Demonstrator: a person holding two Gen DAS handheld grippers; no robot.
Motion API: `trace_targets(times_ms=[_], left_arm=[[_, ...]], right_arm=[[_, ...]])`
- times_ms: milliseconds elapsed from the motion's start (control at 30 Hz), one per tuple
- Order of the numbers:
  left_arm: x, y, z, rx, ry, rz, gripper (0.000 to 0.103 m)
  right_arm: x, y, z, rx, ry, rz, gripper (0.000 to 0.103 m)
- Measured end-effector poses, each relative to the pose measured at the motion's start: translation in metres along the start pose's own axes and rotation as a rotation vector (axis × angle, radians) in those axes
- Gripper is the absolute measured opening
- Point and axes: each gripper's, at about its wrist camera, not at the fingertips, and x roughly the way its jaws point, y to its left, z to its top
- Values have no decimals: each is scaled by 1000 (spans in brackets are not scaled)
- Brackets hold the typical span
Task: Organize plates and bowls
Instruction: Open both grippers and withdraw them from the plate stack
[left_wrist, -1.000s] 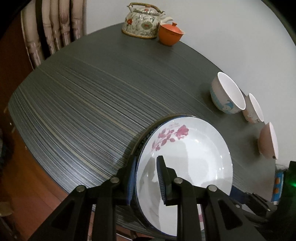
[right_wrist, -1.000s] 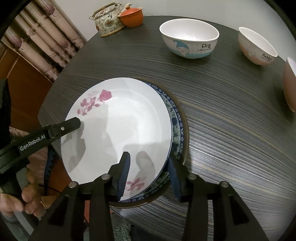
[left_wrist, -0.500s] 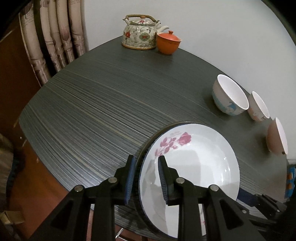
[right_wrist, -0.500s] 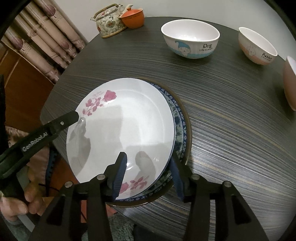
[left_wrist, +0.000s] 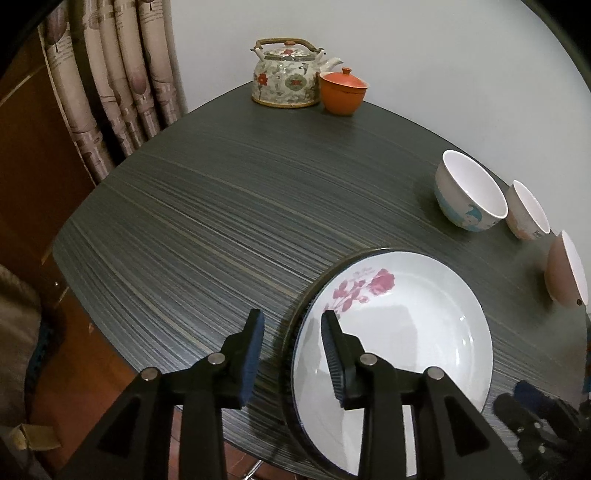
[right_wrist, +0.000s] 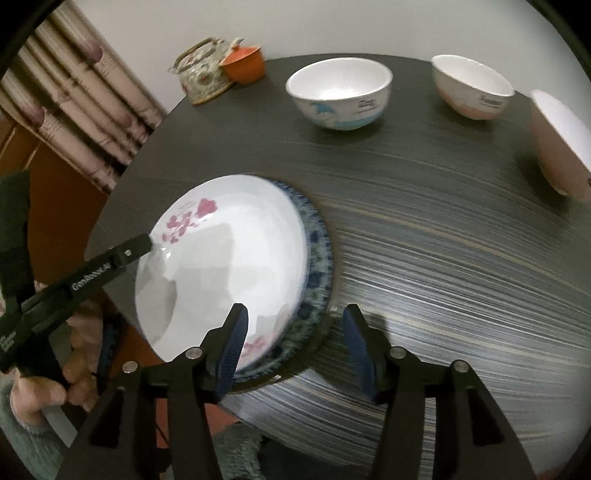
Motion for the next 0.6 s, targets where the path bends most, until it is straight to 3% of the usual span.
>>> trace_targets(times_ms=[233,600], left_arm=[[-1,1,-1,-2,-6,14,34],[-5,0,-2,-14,-23,37,34]], right_arm=[[-16,-18,-8,7,-68,-114,56],[-23,-44,-17,66,-68,-158,56]])
